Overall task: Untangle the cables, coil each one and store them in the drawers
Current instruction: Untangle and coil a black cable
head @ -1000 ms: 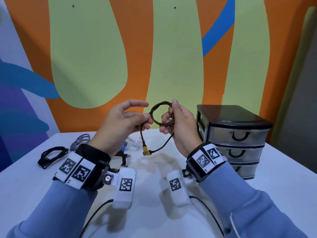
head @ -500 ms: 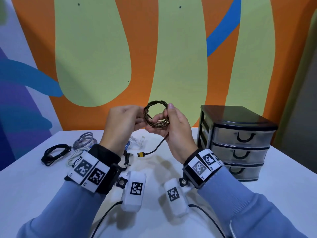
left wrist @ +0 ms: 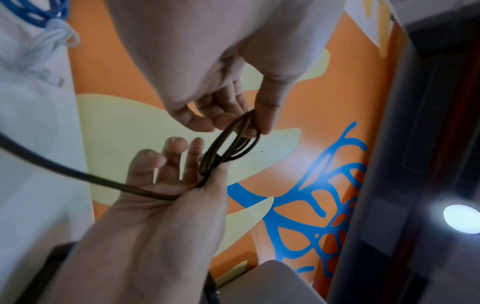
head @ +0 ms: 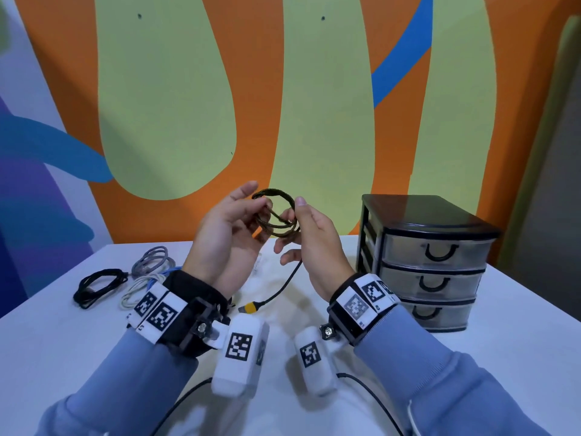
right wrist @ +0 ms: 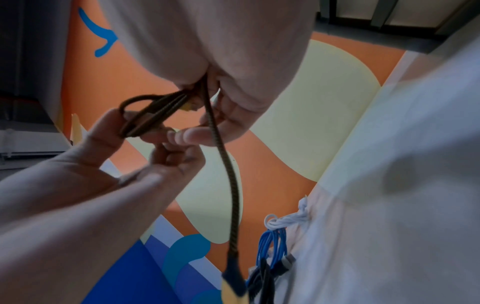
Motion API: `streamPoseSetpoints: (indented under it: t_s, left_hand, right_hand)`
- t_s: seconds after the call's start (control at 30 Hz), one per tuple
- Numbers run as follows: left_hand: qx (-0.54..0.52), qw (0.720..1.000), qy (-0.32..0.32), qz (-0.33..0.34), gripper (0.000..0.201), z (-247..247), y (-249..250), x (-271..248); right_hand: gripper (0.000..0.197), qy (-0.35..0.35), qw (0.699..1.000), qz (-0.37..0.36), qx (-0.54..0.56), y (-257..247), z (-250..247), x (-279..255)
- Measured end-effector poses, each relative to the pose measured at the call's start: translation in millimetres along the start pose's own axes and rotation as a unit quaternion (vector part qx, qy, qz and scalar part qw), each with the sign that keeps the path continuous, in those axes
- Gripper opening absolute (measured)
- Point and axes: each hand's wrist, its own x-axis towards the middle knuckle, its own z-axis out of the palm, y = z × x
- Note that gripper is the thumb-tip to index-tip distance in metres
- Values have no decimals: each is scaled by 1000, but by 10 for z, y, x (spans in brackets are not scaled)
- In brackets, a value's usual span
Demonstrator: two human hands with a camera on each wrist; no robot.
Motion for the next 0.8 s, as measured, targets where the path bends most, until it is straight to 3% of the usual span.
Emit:
streamPoseSetpoints:
  t_s: [0.2, 0.3, 0.4, 0.5, 0.67, 0.8]
  left_hand:
    - [-42, 998, -52, -20, 42, 48, 49, -75]
    - [55, 998, -25, 8, 48, 23, 50, -59]
    - [194, 980, -12, 31, 53, 3, 49, -35]
    - [233, 972, -12, 2, 41, -13, 29, -17]
    - [182, 983, -14, 12, 31, 4, 60, -19]
    - [274, 960, -10, 54, 23, -43, -17, 13]
  right_hand:
    - [38, -1, 1000, -8, 5, -15, 24, 0]
    - [38, 12, 999, -14, 43, -64, 13, -5]
    - [36, 30, 993, -14, 112, -126, -29, 6]
    - [33, 30, 987, -2, 160, -160, -59, 10]
    - [38, 25, 989, -5, 146, -112, -26, 24]
    - [40, -22, 989, 14, 144, -104, -29, 1]
